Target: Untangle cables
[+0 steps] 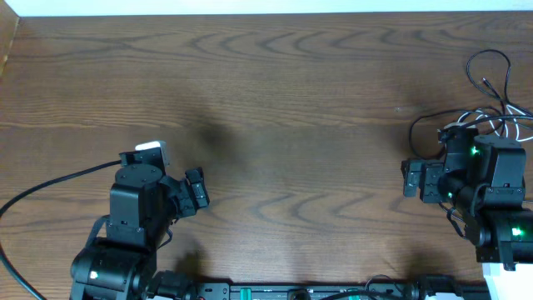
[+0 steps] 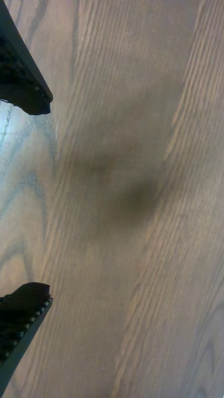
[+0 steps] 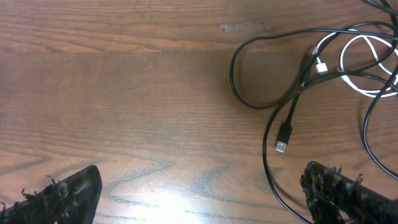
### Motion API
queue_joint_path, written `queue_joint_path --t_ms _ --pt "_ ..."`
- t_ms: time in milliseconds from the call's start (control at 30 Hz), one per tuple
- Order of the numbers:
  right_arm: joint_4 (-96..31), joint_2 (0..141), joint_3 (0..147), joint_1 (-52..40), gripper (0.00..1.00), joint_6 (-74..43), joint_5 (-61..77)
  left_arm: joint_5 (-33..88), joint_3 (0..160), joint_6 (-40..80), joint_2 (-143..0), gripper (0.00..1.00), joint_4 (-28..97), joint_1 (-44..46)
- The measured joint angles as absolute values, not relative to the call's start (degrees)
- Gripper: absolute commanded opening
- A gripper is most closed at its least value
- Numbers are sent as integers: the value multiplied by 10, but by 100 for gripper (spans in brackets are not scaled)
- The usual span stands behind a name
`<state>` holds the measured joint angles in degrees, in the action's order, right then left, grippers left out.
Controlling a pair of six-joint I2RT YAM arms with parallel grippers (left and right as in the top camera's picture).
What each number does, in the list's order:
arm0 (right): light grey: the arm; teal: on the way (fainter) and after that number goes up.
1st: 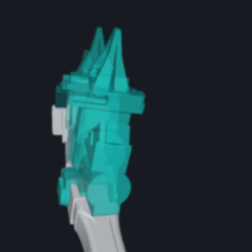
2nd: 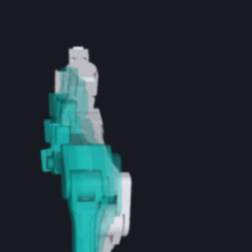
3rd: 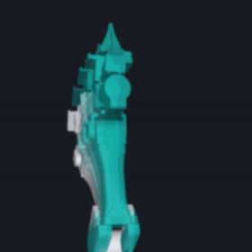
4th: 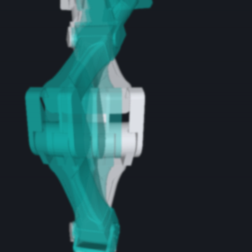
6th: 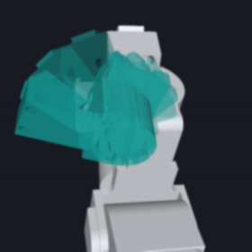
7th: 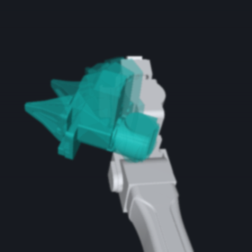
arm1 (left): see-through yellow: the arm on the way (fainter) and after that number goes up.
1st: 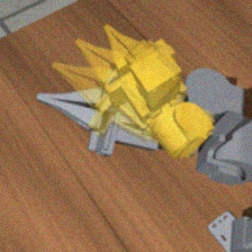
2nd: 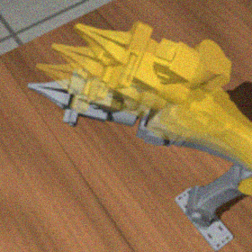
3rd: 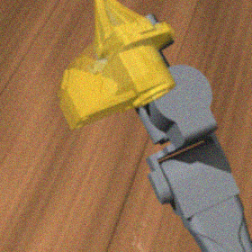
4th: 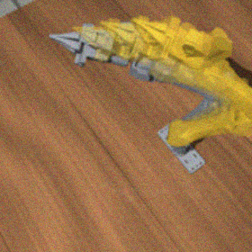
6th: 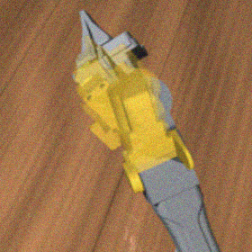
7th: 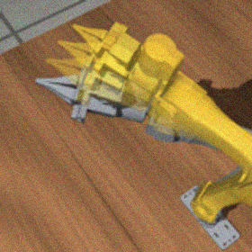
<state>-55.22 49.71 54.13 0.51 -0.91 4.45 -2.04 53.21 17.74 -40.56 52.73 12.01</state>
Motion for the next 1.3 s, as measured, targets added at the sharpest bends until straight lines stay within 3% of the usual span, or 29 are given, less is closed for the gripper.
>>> queue_joint_path --t_ms 533,733,867,1300 --pt "-567 488 537 5 99 -9 40 -20 532 177 -408 92 529 120" --pt "-374 374 476 5 99 -2 34 -21 532 177 -408 92 529 120" --pt "-233 241 352 5 99 4 32 -20 531 177 -408 92 530 120" --pt "-29 10 124 5 99 5 23 -20 531 177 -408 92 531 120"
